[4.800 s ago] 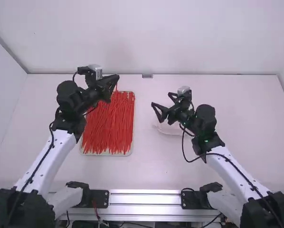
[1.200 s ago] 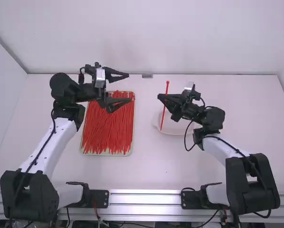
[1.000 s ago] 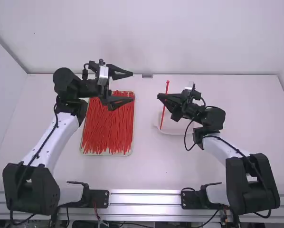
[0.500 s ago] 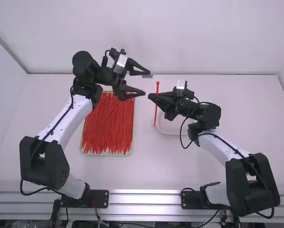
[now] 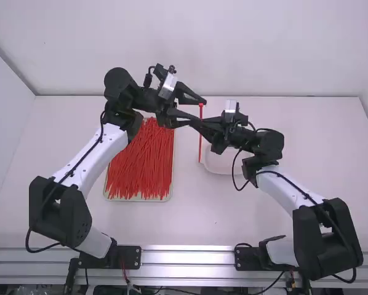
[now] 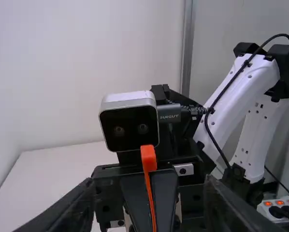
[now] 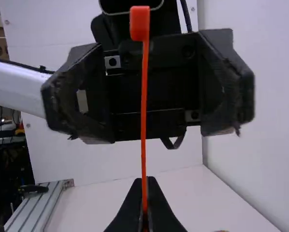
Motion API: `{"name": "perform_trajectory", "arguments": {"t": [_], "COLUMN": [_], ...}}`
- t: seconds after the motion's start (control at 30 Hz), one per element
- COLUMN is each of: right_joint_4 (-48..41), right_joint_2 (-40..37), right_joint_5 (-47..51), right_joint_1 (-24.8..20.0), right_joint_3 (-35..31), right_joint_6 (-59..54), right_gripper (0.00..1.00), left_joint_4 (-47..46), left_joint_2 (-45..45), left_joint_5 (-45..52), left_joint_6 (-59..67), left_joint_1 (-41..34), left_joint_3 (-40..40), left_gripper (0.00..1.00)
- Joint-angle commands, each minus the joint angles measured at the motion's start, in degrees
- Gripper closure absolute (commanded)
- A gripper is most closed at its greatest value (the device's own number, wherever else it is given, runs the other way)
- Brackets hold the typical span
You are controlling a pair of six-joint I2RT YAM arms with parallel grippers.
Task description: Fasten the cable tie
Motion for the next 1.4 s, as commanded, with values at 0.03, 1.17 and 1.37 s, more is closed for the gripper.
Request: {"name": "perform_trajectory", "arguments": {"t": [0.03, 1.17, 1.37], "right_joint_4": [-0.07, -0.22, -0.20], "right_joint_2": [0.24, 0.24, 0.24], "right_joint_5": [-0.35, 1.60, 1.57], "right_joint_1": [0.07, 0.07, 0.07], "right_joint_3": [2.10, 2.10, 2.10], "right_joint_6": [-1.44, -0.83, -0.83], "right_gripper": [1.00, 1.00, 0.94], "left_joint_4": [0.17, -0.46, 0.13], "left_joint_2": [-0.31, -0.31, -0.31], "left_joint_5": [-1.22, -4.76, -5.70], "left_joint_6": [-0.94, -2.89, -4.85], "left_joint_1": [-0.09, -0.48, -0.55], "left_joint_3": [1.49, 1.38, 1.38], "left_gripper": [0.51, 0.98, 0.98]}}
